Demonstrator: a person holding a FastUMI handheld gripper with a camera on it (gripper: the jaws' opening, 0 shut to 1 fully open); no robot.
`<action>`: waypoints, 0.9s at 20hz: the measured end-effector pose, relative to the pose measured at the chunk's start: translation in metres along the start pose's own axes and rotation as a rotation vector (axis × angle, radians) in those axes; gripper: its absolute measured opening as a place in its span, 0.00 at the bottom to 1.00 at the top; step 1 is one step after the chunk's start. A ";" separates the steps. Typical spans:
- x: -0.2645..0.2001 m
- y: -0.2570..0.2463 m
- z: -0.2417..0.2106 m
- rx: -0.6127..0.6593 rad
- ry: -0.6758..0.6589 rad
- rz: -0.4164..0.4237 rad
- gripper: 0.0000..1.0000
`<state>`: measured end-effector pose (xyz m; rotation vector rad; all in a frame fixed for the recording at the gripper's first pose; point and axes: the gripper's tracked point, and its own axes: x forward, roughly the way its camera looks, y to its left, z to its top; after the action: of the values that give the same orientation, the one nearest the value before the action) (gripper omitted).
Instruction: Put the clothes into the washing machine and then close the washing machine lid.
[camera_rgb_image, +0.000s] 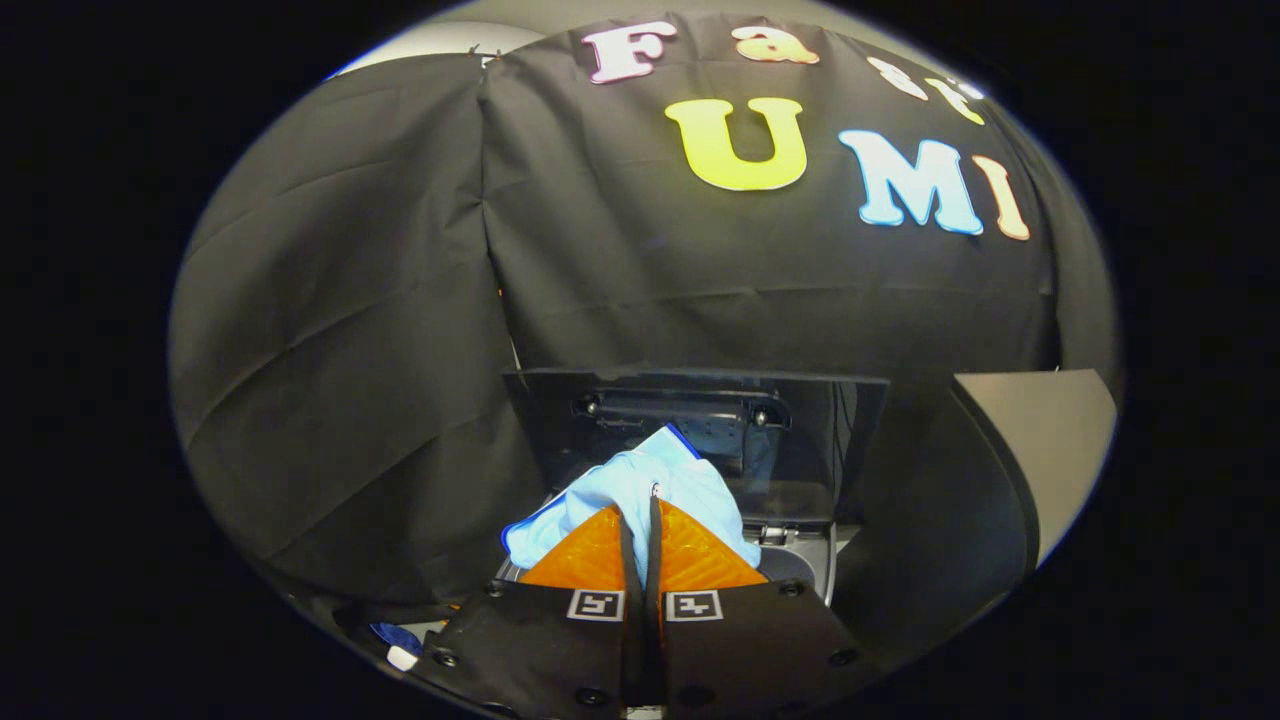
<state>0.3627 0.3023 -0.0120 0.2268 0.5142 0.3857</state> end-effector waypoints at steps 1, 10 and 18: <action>0.004 -0.002 -0.005 0.006 0.012 -0.007 0.01; 0.049 -0.025 -0.054 0.000 0.139 -0.079 0.01; 0.080 -0.032 -0.086 0.030 0.222 -0.103 0.02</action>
<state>0.3915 0.3164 -0.1290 0.1860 0.7477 0.3045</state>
